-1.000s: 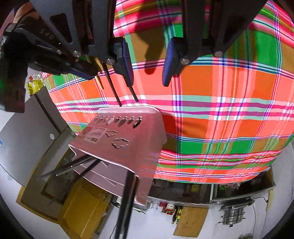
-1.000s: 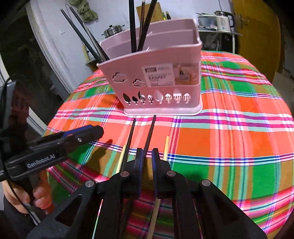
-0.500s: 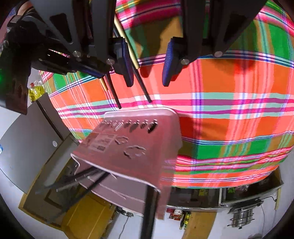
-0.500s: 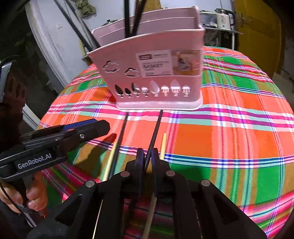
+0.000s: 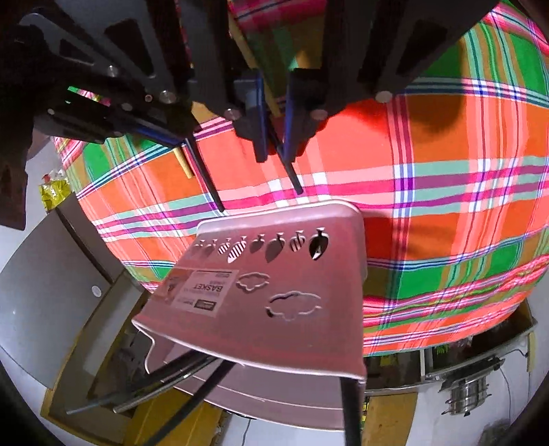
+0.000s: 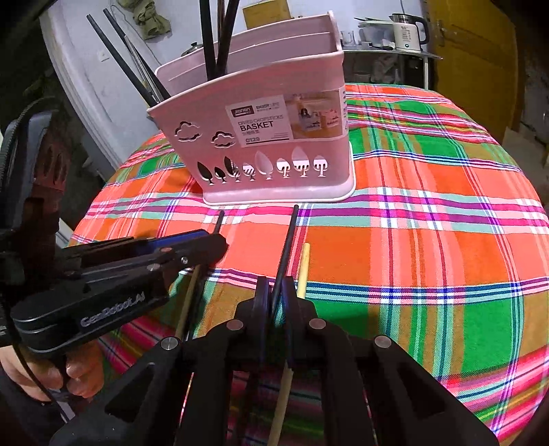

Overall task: Organize utensils
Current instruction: 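Close the left tool on a dark chopstick while the right tool grasps another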

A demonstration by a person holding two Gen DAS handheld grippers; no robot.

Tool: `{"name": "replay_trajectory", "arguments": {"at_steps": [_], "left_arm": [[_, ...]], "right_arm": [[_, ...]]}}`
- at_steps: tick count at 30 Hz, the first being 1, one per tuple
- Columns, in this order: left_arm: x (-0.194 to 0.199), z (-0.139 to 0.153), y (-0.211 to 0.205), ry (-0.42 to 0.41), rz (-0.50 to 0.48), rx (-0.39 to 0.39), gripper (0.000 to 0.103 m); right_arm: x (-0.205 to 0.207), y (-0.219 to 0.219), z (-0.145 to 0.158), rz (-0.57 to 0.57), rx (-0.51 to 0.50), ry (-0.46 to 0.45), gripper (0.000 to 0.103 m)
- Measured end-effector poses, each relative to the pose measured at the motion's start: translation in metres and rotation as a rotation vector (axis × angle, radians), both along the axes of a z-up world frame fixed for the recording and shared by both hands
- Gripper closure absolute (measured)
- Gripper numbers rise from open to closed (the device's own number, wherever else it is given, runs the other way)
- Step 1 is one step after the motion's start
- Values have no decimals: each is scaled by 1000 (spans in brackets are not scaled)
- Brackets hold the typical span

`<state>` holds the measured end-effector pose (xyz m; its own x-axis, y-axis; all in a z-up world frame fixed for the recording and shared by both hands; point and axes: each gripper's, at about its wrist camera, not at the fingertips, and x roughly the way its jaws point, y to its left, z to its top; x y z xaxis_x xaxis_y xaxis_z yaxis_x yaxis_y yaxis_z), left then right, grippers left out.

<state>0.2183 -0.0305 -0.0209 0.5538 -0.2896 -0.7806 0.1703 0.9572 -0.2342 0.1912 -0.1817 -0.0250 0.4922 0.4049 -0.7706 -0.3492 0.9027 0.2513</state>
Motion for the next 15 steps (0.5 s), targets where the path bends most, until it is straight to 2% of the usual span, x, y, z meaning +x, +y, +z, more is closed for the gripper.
{"name": "replay_trajectory", "arguments": {"at_steps": [4,11,15], "left_arm": [[-1,2,-1,-10,-3,25,96],[-1,6,28,-12,33,35,97],[0,4,31,0,24,40,97]], "right_arm": [[-1,-3,1,-1,0,0,96],[0,-2,1,-3,-9,2,96],[3,0,1,-13,-10,9,95]]}}
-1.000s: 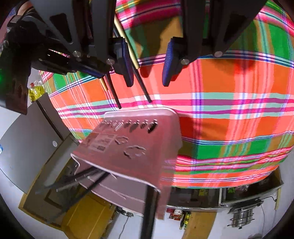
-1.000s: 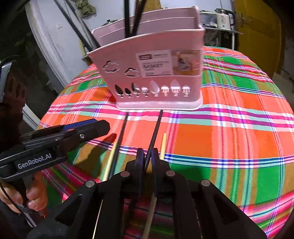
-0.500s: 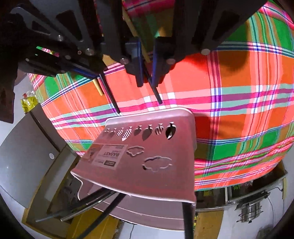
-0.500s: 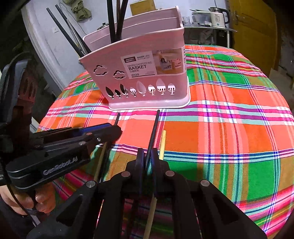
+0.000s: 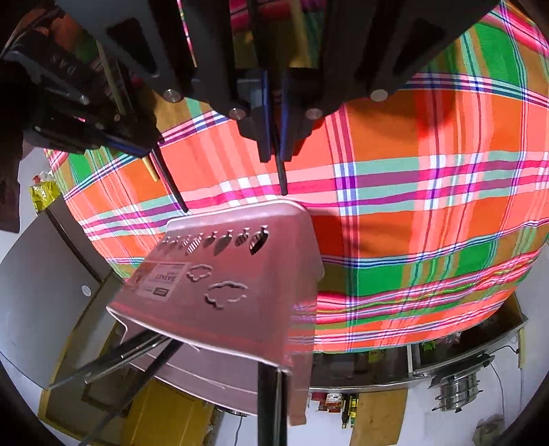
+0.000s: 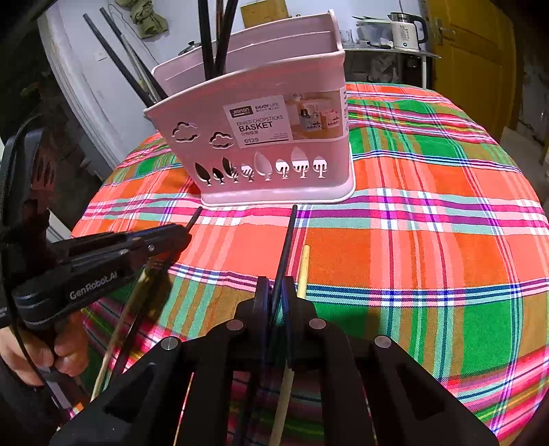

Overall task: Organize utensils
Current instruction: 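Close the left tool on a dark chopstick while the right tool grasps another, then lift the left tool's chopstick over the basket while the right tool carries its chopstick there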

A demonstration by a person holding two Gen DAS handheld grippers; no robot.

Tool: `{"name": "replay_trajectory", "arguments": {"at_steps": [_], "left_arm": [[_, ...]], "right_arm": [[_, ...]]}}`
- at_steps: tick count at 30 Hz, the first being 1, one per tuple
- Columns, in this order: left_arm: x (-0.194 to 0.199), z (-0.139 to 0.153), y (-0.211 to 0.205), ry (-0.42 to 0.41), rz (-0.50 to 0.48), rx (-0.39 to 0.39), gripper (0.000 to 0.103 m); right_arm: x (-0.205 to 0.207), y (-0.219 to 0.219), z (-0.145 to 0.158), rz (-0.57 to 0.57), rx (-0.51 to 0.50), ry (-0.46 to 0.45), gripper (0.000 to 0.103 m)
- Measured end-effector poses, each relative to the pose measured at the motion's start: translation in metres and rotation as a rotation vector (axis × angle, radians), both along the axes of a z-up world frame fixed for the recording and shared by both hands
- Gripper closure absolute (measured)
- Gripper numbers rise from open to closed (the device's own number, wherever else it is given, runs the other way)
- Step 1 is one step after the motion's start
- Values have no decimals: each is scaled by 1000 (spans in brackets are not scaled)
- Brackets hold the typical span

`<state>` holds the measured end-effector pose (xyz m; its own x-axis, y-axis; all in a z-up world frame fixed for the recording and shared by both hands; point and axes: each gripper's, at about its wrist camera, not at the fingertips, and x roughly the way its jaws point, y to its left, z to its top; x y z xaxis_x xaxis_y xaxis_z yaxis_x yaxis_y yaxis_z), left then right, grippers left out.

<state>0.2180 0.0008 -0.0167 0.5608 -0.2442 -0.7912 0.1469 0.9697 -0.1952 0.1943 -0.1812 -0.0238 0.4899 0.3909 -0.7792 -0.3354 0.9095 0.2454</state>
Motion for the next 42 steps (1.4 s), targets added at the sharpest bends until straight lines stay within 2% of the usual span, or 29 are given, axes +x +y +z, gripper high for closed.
{"name": "replay_trajectory", "arguments": {"at_steps": [12,19,21,24,30,34,42], "left_arm": [[-6,-2,-9,13,-24,45,86],[-14,-2,-10,16,-21,57,86],[-17,-2,-11,10,-22,62,87],[-18,-2,-10,6,-6,68,96],[-20,2,0,12,13,13,98],[-31,21,2,-32,2,-11,98],[-57,89,7,-188,-29,-48,98]], "right_arm": [[8,10,2,-3,-58,1,95],[12,14,1,2,-62,2,95],[12,15,1,4,-67,-3,96],[12,16,1,4,-66,-10,97],[3,14,10,13,-30,-35,98],[-6,15,25,18,-10,-71,98],[-27,9,78,28,49,-197,98]]}}
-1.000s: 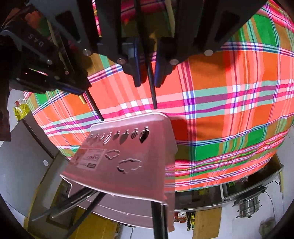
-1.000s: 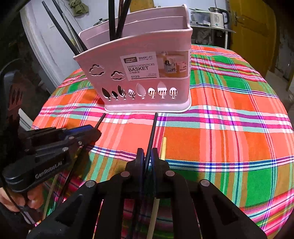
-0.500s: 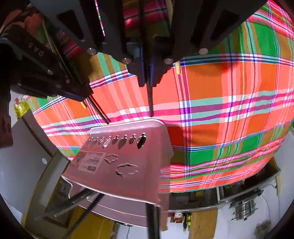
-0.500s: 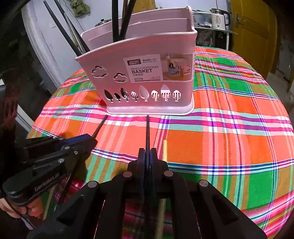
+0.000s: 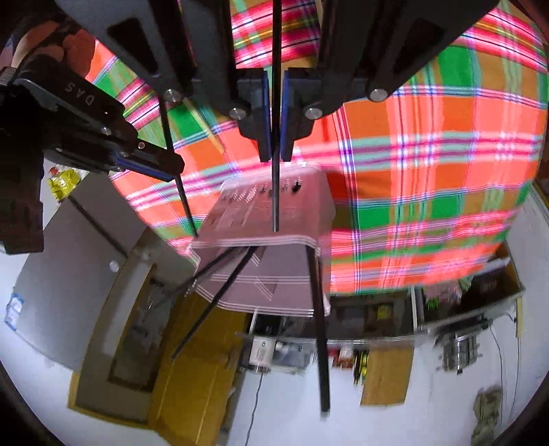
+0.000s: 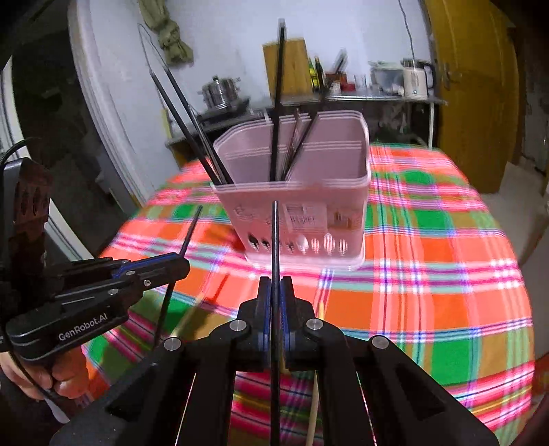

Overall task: Organize utensils
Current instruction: 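Lift the left tool's chopstick over the basket while the right tool carries its chopstick there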

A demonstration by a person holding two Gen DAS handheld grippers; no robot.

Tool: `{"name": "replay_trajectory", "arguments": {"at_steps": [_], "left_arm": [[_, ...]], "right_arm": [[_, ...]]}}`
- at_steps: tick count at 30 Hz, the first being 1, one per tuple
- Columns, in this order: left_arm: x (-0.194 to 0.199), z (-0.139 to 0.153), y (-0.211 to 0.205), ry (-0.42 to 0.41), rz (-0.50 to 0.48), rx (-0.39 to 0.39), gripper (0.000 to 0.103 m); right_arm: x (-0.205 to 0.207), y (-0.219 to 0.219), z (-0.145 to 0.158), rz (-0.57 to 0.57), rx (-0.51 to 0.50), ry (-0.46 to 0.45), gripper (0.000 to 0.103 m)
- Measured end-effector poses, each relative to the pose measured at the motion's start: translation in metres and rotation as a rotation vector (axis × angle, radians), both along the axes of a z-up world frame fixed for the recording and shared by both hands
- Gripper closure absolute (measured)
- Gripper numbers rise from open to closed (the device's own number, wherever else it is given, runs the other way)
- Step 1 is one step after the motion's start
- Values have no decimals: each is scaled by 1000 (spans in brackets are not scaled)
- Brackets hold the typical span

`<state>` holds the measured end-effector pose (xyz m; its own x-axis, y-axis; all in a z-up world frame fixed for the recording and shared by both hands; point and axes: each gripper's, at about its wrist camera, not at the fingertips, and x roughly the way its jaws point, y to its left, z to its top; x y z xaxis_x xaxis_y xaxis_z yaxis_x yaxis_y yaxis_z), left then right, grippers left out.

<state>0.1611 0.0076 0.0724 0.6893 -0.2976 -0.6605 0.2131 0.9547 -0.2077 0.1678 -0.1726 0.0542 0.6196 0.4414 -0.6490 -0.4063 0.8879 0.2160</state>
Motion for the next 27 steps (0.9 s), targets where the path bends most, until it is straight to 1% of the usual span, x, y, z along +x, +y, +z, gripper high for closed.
{"name": "replay_trajectory", "arguments": {"at_steps": [3,6,11,15,27], "left_arm": [[-6,22,1,-49,-6,-15,98],[-8,37,5,-84,-3,-15,98],[-12,52,7,-118,1,-13,98],[-14,55,5,-129,-3,-9,98],[-19,60,-3,-138,-10,12,98]], "right_arm": [[-9,-6,22,-2,25,-55,98],[-15,-11,42,-7,48,-102,98],[-22,-17,60,-16,62,-150,98],[-26,-17,66,-19,64,-167,98],[-24,-19,66,-17,68,-174,98]]}}
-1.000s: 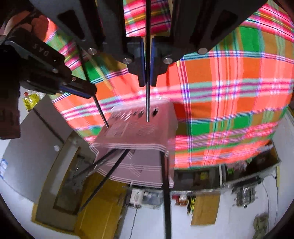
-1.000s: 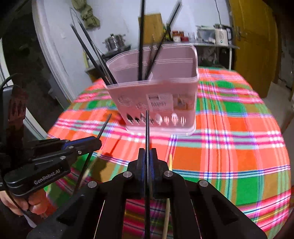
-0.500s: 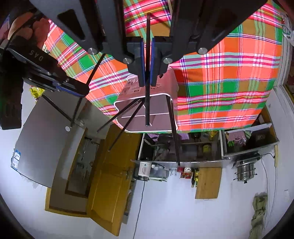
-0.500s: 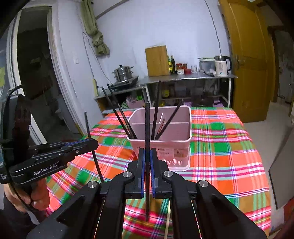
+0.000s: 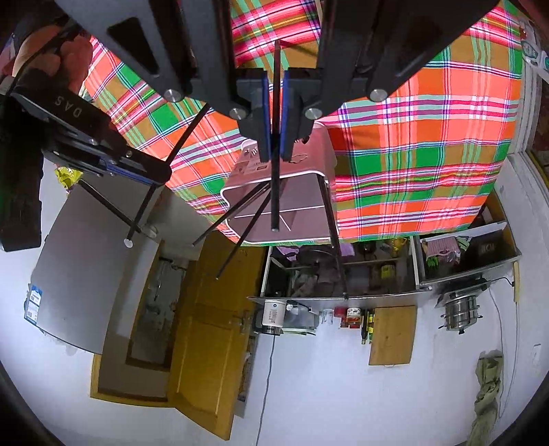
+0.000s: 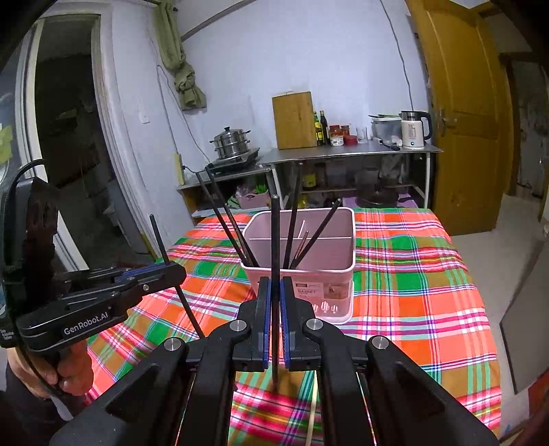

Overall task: Organize utensils
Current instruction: 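Lift the left tool's chopstick over the basket while the right tool carries its chopstick there, then open the left tool into the basket while the right tool releases its chopstick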

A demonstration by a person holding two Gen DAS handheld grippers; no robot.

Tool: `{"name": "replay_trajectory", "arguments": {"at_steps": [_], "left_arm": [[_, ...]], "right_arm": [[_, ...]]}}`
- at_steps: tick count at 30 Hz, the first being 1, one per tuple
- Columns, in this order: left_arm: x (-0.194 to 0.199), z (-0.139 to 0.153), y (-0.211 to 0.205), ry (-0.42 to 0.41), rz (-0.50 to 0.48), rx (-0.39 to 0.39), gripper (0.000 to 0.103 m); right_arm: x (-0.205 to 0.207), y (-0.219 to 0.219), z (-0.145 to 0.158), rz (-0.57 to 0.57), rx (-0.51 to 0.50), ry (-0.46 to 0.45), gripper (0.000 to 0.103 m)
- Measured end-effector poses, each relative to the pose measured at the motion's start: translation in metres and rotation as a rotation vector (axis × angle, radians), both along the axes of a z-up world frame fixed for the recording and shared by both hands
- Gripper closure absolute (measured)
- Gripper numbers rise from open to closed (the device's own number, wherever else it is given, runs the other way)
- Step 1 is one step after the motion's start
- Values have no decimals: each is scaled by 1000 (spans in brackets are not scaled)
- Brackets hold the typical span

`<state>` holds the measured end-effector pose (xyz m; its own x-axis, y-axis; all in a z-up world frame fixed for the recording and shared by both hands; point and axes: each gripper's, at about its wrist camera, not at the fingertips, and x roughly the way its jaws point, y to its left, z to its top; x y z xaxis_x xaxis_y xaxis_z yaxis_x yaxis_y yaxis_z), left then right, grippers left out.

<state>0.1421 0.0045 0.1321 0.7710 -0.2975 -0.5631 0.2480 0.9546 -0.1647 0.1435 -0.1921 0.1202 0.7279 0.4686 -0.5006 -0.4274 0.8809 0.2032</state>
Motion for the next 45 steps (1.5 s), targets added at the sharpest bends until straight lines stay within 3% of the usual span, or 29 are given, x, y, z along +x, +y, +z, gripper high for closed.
{"name": "replay_trajectory", "arguments": {"at_steps": [6,20,28,35,45], "left_arm": [[3,12,-3,-14,-11,4,98],[29,82,-6,-132,-19,-33,98],[56,105,1,-186,20,-39,98],[79,103,6,-208,43,-31,98],[97,57,8,-140,48,-32,98]], "right_arm": [[5,-1,7,-3,6,-13,98],[29,2,65,-21,60,-128,98],[50,5,86,-40,103,-177,98],[67,11,83,-52,108,-180,98],[84,22,43,-48,76,-109,98]]}}
